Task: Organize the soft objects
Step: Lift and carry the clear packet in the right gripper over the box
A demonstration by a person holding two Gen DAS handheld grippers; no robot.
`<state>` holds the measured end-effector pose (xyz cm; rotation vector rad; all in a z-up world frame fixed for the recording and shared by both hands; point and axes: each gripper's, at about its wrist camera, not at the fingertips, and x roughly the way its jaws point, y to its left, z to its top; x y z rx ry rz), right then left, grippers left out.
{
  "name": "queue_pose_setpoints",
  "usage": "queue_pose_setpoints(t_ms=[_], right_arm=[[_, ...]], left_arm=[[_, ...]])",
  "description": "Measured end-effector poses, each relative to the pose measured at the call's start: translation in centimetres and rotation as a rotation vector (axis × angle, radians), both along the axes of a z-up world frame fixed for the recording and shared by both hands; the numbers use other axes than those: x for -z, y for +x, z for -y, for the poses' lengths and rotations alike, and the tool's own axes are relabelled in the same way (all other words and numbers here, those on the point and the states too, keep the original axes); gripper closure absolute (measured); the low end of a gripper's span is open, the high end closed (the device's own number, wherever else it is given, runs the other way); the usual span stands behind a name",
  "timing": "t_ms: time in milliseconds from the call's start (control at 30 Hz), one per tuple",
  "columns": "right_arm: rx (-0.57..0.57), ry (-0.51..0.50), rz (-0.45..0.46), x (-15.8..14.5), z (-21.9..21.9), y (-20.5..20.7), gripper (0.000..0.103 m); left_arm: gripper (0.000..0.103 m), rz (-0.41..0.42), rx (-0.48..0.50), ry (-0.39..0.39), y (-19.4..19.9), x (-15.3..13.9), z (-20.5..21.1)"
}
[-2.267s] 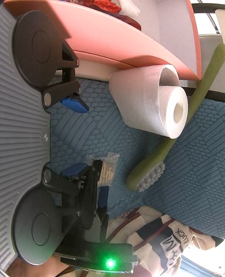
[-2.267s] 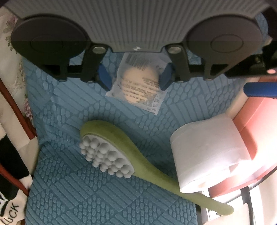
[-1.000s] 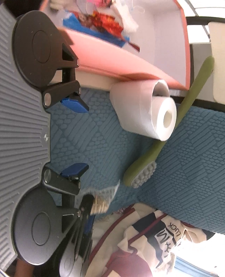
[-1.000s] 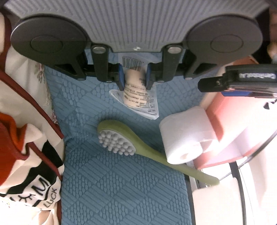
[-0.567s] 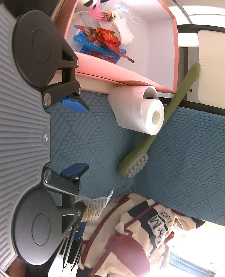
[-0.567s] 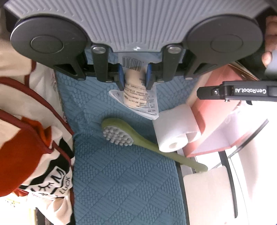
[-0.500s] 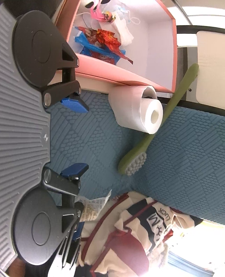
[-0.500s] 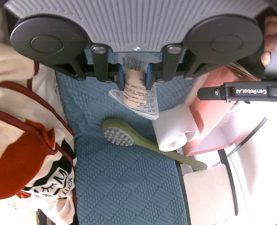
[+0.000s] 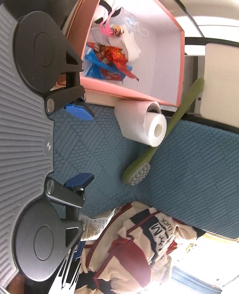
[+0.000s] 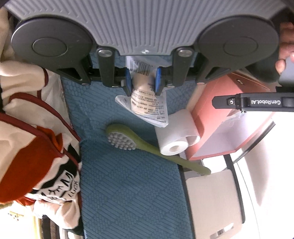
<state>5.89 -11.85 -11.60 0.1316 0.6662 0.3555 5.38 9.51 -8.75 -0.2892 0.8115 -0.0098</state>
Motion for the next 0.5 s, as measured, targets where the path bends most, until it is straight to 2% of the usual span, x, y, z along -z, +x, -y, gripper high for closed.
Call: queue_pose_setpoints(t_ms=[500], right_arm=[[-0.117, 0.001, 0.026, -1.8, -5.1, -0.7, 0.072]], left_arm=[[0.034, 0.027, -0.105, 0.018, -3.4, -2.1, -5.5]])
